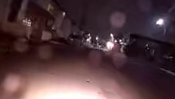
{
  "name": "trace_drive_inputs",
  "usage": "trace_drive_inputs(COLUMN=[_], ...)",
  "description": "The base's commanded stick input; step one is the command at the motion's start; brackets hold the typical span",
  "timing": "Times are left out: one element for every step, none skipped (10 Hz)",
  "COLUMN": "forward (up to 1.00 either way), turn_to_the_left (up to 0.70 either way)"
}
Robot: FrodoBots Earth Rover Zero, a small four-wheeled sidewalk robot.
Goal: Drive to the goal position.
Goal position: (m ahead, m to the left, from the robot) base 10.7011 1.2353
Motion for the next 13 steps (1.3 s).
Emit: trace_drive_inputs(forward=[0.7, 0.7, 0.7, 0.7, 0.7, 0.7, 0.7, 0.7, 0.7, 0.7, 0.7, 0.7, 0.7], turn_to_the_left=[0.0, 0.0, 0.0, 0.0, 0.0, 0.0, 0.0, 0.0, 0.0, 0.0, 0.0, 0.0, 0.0])
